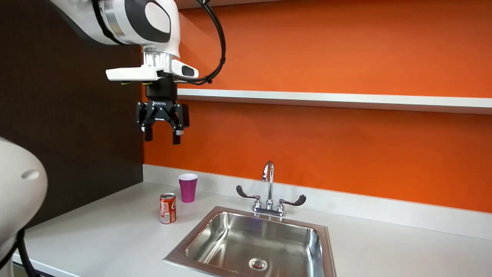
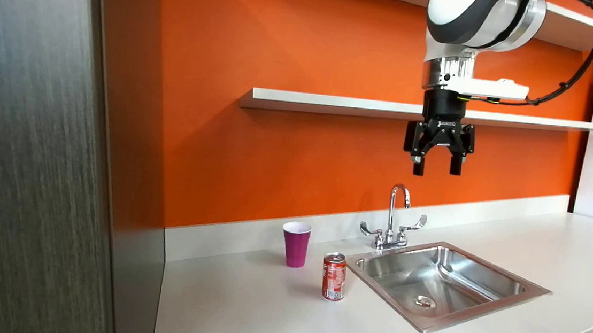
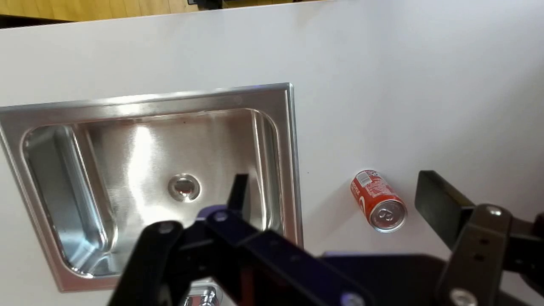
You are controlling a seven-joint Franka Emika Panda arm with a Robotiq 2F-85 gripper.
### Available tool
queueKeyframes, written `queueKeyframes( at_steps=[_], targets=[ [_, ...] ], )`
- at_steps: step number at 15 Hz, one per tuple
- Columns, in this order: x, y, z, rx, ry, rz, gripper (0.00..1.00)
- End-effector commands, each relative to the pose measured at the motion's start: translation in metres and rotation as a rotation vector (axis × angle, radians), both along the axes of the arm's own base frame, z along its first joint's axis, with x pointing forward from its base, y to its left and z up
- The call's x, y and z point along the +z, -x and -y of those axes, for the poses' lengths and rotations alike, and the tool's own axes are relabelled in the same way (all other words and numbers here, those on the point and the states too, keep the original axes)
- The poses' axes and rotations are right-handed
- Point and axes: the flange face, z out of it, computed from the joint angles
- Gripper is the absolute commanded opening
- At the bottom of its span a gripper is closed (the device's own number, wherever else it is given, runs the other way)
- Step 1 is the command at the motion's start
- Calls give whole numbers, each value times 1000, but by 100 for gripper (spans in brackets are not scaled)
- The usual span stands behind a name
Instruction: Put the red can on the bottom shelf.
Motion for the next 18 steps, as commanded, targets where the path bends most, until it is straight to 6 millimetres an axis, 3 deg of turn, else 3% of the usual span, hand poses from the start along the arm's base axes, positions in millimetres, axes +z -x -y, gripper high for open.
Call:
queueKeyframes(
  at_steps=[1,6,12,18],
  targets=[
    [1,0,0,0,0,-1,100],
    [0,-2,-13,18,-3,9,100],
    [-18,-2,-68,91,7,-10,100],
    [-51,-9,-112,86,-20,-21,100]
  ],
)
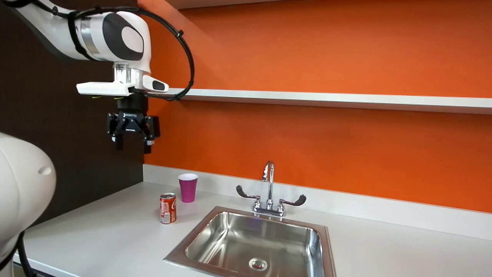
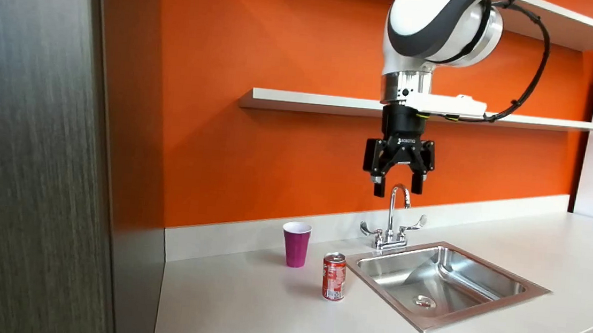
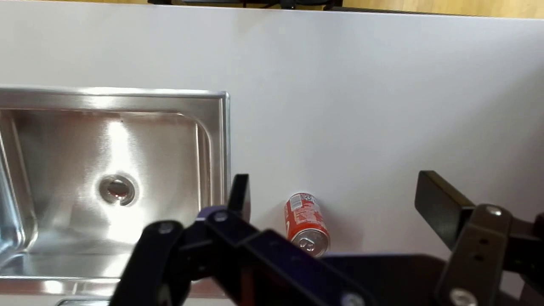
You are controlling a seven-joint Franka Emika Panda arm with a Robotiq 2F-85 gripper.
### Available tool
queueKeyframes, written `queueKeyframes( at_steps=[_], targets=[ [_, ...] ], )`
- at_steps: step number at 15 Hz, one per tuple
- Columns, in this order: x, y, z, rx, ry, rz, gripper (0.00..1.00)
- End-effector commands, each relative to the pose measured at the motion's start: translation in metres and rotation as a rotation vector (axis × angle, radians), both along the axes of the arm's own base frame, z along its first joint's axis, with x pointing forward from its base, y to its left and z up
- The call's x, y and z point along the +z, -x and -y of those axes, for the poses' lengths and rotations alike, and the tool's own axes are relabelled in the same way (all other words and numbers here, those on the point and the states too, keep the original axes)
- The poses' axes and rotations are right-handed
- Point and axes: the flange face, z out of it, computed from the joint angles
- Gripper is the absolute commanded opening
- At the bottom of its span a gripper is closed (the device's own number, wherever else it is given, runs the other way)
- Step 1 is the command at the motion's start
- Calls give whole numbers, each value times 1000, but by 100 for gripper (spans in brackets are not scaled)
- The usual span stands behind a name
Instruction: Put the red can on the bottom shelf.
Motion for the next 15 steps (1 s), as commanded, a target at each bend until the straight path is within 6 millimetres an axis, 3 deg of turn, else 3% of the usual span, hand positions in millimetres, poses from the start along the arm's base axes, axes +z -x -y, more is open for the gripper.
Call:
queueKeyframes(
  at_steps=[1,8,15],
  targets=[
    [-22,-8,-22,-42,-16,7,100],
    [-78,-23,-34,-126,-3,-9,100],
    [-134,-50,-35,-163,-5,-13,100]
  ],
)
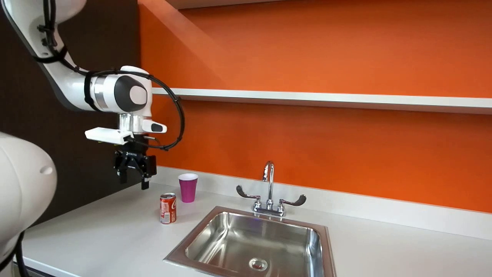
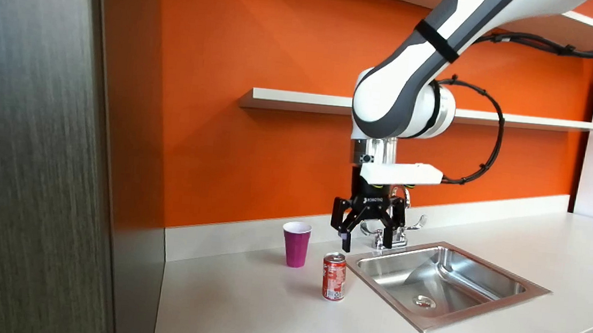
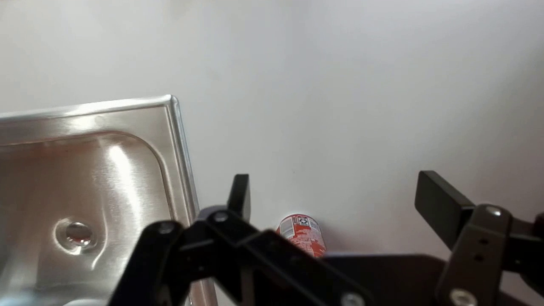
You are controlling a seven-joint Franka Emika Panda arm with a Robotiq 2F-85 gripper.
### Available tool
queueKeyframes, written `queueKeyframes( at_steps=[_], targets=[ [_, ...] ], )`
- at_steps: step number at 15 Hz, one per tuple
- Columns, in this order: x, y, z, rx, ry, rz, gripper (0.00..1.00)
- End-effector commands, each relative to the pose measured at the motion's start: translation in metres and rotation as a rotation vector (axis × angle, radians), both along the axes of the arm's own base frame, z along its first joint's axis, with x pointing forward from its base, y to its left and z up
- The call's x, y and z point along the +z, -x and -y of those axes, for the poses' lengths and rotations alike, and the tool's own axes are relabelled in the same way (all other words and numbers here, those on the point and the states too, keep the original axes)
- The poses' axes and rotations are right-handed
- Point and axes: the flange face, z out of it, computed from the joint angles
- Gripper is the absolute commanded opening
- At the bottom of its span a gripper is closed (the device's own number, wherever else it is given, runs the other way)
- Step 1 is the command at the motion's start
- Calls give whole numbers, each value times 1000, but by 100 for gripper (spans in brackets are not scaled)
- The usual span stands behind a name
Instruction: Put the red can on the bottom shelf.
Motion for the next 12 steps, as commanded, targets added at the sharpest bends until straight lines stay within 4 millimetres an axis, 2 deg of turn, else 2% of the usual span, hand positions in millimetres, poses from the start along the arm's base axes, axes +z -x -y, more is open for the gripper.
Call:
queueKeyframes(
  at_steps=[1,5,12],
  targets=[
    [-25,-17,-2,-29,6,2,100],
    [-54,-30,-2,-37,13,-10,100],
    [-88,-60,-2,-15,50,-13,100]
  ],
)
